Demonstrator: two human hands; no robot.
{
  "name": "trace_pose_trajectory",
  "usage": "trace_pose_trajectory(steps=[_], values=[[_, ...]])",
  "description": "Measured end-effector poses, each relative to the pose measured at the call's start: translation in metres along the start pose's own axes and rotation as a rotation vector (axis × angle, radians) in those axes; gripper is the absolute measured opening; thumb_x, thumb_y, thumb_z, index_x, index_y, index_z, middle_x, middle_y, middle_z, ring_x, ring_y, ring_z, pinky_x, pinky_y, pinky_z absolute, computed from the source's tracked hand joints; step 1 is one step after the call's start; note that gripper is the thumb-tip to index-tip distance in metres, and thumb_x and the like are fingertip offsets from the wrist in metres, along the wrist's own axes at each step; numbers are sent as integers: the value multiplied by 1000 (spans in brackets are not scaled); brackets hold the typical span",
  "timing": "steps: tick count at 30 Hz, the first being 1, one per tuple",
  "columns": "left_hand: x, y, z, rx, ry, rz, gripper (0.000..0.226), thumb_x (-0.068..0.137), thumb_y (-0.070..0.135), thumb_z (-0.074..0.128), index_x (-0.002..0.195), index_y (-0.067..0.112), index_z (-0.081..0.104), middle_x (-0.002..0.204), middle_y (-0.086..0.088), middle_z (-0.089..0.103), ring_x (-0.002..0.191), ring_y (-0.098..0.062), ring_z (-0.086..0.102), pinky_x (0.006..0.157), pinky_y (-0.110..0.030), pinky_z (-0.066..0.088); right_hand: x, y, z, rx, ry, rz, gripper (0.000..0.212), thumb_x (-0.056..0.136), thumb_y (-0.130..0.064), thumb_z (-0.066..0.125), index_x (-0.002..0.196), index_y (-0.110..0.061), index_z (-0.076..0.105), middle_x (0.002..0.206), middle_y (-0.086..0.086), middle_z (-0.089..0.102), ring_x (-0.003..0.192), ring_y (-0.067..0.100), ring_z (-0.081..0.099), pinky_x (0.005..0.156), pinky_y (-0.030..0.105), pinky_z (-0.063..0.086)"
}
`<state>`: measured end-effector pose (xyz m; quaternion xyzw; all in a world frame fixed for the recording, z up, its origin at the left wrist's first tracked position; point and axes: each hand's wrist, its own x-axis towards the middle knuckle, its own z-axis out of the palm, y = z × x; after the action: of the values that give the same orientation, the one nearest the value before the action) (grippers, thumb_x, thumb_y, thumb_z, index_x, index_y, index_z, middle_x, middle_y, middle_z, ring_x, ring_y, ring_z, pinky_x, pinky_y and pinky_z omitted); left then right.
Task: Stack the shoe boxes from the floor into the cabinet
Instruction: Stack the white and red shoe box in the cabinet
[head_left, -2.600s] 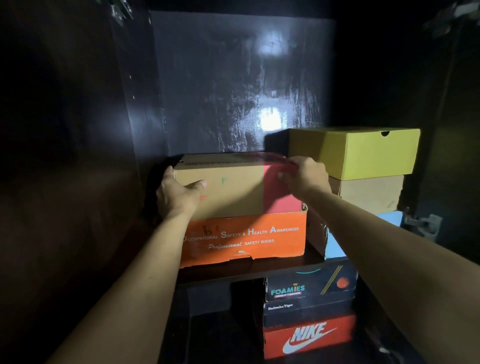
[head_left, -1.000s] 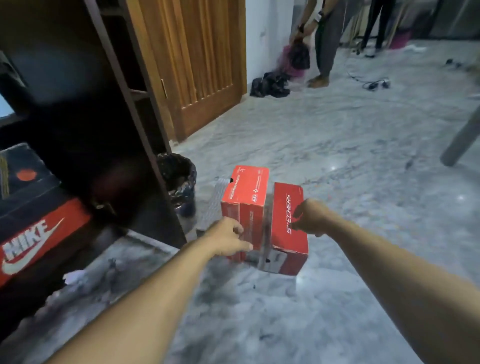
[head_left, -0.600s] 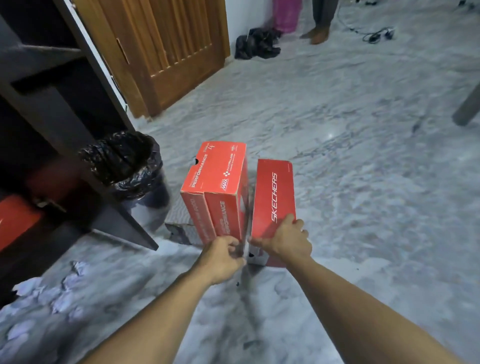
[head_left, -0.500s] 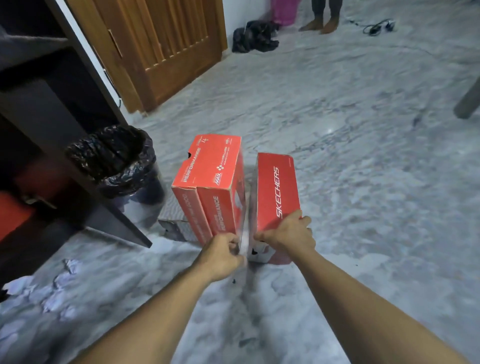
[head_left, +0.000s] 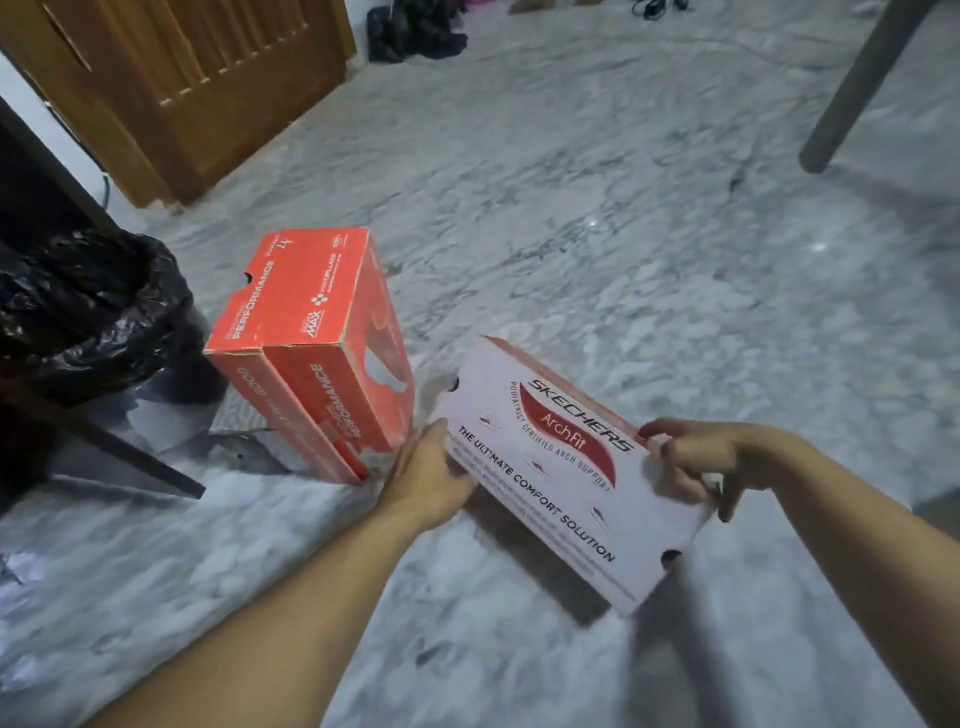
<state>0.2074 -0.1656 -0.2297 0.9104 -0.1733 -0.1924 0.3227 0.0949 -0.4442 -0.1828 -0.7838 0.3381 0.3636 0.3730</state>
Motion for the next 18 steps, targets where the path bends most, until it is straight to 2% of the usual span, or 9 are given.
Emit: trace_pose_trajectory(steps=[1,4,7,9,11,13,15,16,18], values=[[3,2,2,23,6,10,60,75,19,74,129,17,49,132,-6,49,127,-24,45,104,-37,39,3,7,-3,44,42,-22,80,56,-2,46,127,-39,49,118,14,62,92,34,60,68,56,58],[14,0,11,95,-16,-6,75,72,25,77,137,16,40,133,-8,44,132,-27,37,108,-43,34,15,21,-3,88,218,-114,63,76,-2,41,124,-36,62,106,9,70,84,32,70,69,51,61],[24,-4,17,65,-11,-28,72,68,22,80,130,15,45,127,-9,50,124,-28,45,100,-36,41,29,34,7,313,552,-122,51,79,0,54,126,-18,63,104,16,64,83,35,68,73,47,60],[30,-7,18,30,63,-33,68,64,23,82,123,15,48,121,-10,56,119,-30,50,93,-36,45,34,48,15,482,833,-102,54,76,-5,68,129,-9,59,113,19,62,100,34,63,89,44,53],[33,-8,19,-6,110,-43,74,64,29,83,128,19,48,120,-5,59,118,-28,52,90,-33,45,32,59,26,551,995,-53,54,76,-20,75,125,-7,58,123,19,59,113,34,55,94,39,44],[32,-8,20,-80,44,-46,82,63,38,84,134,28,45,107,9,65,108,-20,60,84,-31,46,30,68,45,590,1017,-7,49,78,-35,74,118,-10,61,120,15,62,113,33,56,90,38,43],[28,-7,21,-173,-71,-22,75,57,43,86,121,44,47,90,22,67,90,-9,65,75,-27,48,28,75,68,632,1038,-11,46,77,-44,70,112,-14,63,112,8,67,107,30,60,84,34,41],[27,-8,21,-203,-120,-8,69,54,41,88,112,41,51,88,21,70,87,-5,66,72,-24,49,26,79,78,664,1054,-24,48,75,-49,68,111,-17,64,109,4,68,104,27,62,81,31,40],[24,-9,25,-282,-207,29,72,54,25,93,115,36,57,97,19,73,91,2,66,73,-15,49,24,86,94,726,1040,-53,59,69,-58,67,115,-23,64,112,1,68,105,21,62,82,28,39]])
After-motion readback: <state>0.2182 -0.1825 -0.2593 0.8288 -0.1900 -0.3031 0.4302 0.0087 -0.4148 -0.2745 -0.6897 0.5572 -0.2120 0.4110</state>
